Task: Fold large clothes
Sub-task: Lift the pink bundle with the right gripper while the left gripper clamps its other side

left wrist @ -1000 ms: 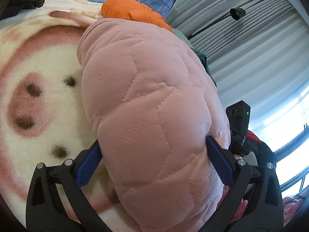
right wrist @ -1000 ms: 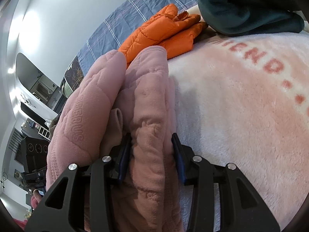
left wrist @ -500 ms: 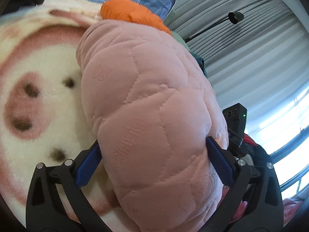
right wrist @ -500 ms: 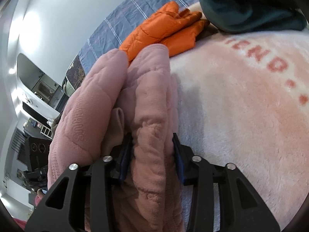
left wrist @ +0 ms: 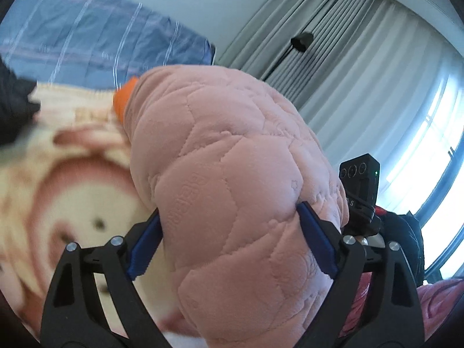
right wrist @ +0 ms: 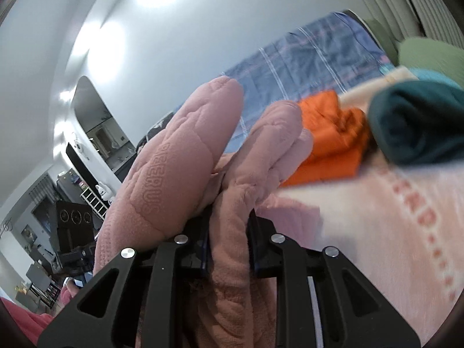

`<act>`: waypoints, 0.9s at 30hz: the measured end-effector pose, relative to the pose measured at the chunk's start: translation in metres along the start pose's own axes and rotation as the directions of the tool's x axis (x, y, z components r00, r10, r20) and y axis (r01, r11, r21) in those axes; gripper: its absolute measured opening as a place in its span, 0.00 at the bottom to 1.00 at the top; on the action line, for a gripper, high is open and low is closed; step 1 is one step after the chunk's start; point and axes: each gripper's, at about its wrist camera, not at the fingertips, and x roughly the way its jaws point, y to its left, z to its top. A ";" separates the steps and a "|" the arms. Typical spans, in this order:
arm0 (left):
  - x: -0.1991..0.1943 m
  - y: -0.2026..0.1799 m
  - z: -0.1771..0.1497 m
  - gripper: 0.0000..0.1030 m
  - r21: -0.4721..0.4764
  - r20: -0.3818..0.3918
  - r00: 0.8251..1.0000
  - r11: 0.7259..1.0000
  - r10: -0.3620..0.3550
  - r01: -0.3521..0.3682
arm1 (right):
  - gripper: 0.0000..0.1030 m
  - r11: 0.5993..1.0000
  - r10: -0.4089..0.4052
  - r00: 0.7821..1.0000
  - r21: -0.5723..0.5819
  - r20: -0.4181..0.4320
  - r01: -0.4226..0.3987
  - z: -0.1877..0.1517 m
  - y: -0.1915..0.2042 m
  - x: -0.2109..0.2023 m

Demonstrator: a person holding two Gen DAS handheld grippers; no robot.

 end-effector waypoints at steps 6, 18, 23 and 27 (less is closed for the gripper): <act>-0.006 0.043 0.006 0.87 -0.017 -0.037 0.990 0.990 0.136 -0.137 | 0.25 0.996 -0.039 0.975 0.064 -0.219 0.054 -0.025 -0.027 0.078; 0.004 0.107 -0.021 0.98 -0.140 -0.134 0.973 0.969 0.186 -0.204 | 0.76 0.952 0.091 0.914 0.304 -0.395 0.037 -0.066 -0.065 0.097; 0.011 0.121 -0.033 0.98 -0.253 -0.152 0.983 0.958 0.099 -0.136 | 0.67 0.939 0.150 0.905 0.344 -0.398 -0.004 -0.082 -0.061 0.101; 0.016 0.115 -0.031 0.96 -0.259 -0.140 0.984 0.955 0.112 -0.145 | 0.36 0.958 0.097 0.924 0.286 -0.369 0.014 -0.076 -0.045 0.095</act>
